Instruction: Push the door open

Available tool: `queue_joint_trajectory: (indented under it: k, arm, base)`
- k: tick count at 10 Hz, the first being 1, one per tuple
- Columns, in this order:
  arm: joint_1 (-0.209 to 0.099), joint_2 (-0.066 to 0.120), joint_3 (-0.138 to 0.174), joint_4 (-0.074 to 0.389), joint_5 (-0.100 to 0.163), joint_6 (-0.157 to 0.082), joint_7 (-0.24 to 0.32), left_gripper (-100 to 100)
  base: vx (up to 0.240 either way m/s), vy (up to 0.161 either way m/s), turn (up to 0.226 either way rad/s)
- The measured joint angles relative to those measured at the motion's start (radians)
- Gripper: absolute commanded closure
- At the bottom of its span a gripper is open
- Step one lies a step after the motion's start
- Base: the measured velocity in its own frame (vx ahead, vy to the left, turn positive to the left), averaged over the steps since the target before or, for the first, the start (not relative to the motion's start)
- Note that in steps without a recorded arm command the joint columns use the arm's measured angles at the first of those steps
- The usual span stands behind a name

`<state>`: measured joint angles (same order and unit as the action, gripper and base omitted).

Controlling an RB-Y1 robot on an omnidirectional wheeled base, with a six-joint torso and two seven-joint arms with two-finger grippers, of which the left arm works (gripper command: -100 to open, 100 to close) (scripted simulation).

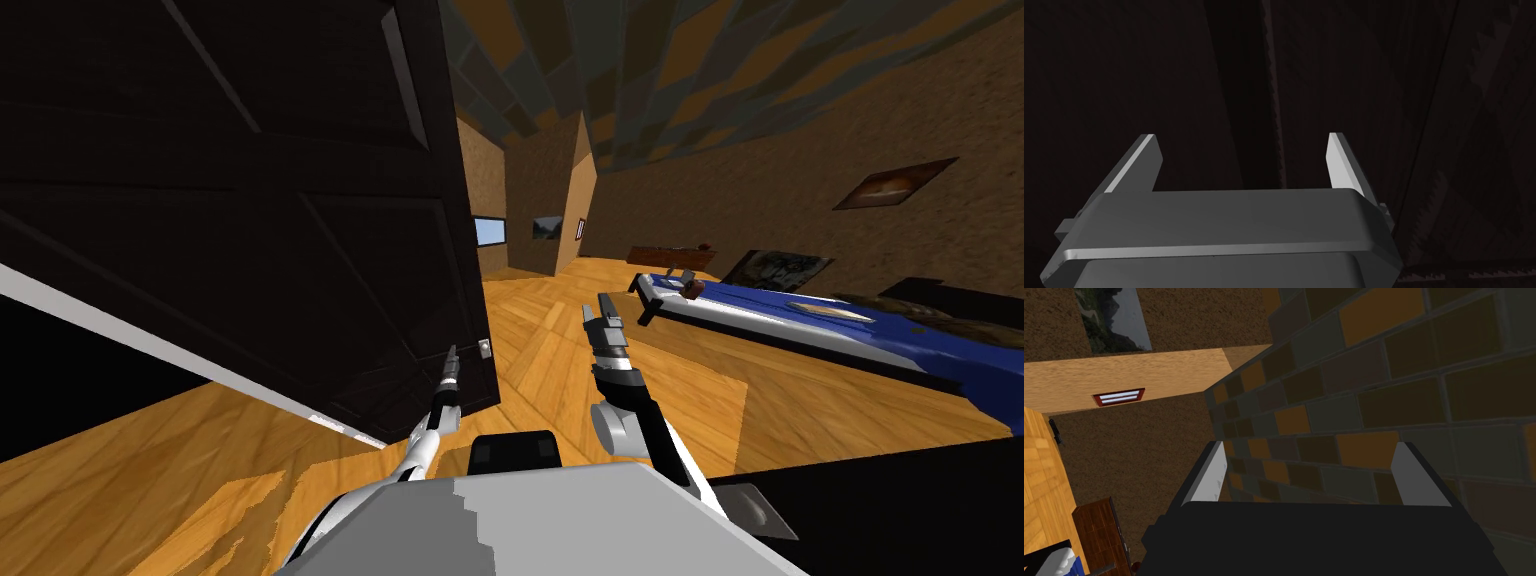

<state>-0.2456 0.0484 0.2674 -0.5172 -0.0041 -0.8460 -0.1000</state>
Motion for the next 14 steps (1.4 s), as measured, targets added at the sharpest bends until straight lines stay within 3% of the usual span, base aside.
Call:
queue_joint_trajectory:
  k: [2, 4, 5, 6, 7, 8, 9, 11, 14]
  arm:
    - [0.008, 0.004, -0.037, -0.017, 0.022, 0.012, -0.004, -100]
    - [-0.026, -0.011, -0.061, 0.053, 0.046, -0.02, -0.012, -100]
    - [-0.023, -0.021, -0.069, 0.043, 0.051, -0.017, -0.015, -100]
    - [0.0, -0.038, -0.083, 0.003, 0.054, 0.001, -0.016, -100]
    - [-0.007, -0.051, -0.089, 0.017, 0.06, -0.001, -0.018, -100]
    - [0.003, -0.063, -0.097, -0.009, 0.062, 0.011, -0.019, -100]
    - [0.0, -0.067, -0.1, -0.005, 0.064, 0.014, -0.018, -100]
    - [-0.022, -0.08, -0.102, 0.042, 0.072, -0.013, -0.02, -100]
    - [-0.008, -0.095, -0.109, 0.015, 0.073, 0.001, -0.022, -100]
  base:
    - [-0.031, 0.056, 0.148]
    - [-0.088, -0.058, 0.134]
    - [-0.097, -0.135, 0.072]
    - [-0.105, -0.159, 0.073]
    - [-0.104, -0.166, 0.053]
    - [-0.073, -0.112, 0.024]
    - [-0.079, -0.135, 0.022]
    - [-0.095, -0.174, 0.023]
    - [-0.062, -0.13, -0.006]
